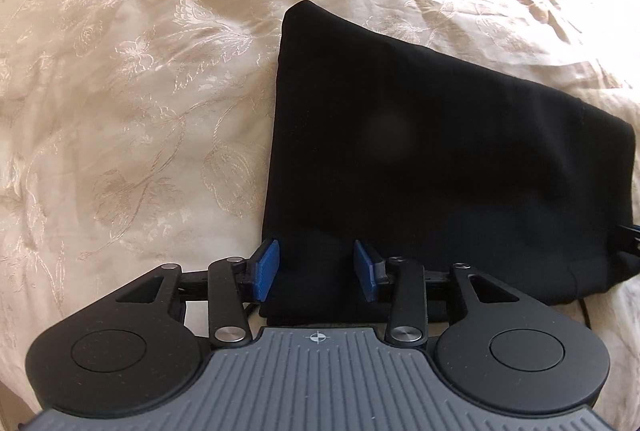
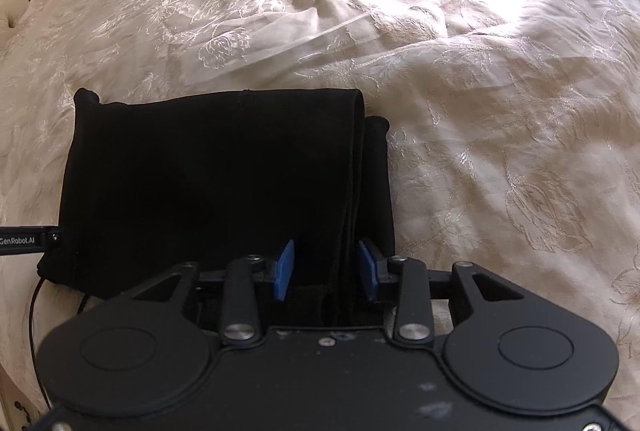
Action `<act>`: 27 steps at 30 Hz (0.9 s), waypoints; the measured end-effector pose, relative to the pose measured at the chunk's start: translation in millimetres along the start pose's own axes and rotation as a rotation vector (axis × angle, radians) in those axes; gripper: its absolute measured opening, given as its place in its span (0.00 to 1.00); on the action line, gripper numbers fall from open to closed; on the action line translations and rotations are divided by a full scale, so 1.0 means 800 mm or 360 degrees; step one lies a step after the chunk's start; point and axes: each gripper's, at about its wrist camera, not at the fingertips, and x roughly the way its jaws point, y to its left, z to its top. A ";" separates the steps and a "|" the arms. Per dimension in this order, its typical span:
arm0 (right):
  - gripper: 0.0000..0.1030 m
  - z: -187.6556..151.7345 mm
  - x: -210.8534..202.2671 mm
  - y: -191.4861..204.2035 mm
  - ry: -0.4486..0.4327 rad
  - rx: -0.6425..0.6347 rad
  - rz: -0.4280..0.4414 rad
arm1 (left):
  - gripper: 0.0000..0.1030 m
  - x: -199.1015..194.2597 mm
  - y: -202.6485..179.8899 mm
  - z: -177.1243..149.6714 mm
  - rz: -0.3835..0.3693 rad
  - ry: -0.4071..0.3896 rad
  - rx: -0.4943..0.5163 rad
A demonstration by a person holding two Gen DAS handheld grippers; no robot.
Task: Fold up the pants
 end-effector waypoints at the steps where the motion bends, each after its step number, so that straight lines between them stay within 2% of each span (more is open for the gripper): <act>1: 0.37 -0.003 -0.003 -0.001 0.0000 0.0004 0.0009 | 0.39 -0.002 -0.001 -0.005 0.0007 -0.0002 0.0009; 10: 0.44 -0.018 -0.018 -0.016 -0.0017 0.0075 0.0099 | 0.39 -0.018 0.001 -0.018 -0.0001 -0.0023 -0.0076; 16: 0.46 -0.004 -0.028 -0.035 -0.0189 0.0187 0.0153 | 0.39 -0.031 0.013 -0.020 -0.0036 -0.0062 -0.0141; 20: 0.49 0.014 -0.002 -0.049 -0.0104 0.0259 0.0210 | 0.39 -0.035 0.016 -0.014 -0.0023 -0.0076 -0.0123; 23: 0.56 0.022 0.024 -0.055 -0.0003 0.0317 0.0277 | 0.39 -0.039 0.018 -0.009 -0.0026 -0.0100 -0.0102; 27: 0.59 0.026 0.039 -0.057 0.0016 0.0365 0.0327 | 0.39 -0.041 0.023 0.005 -0.0044 -0.0131 -0.0092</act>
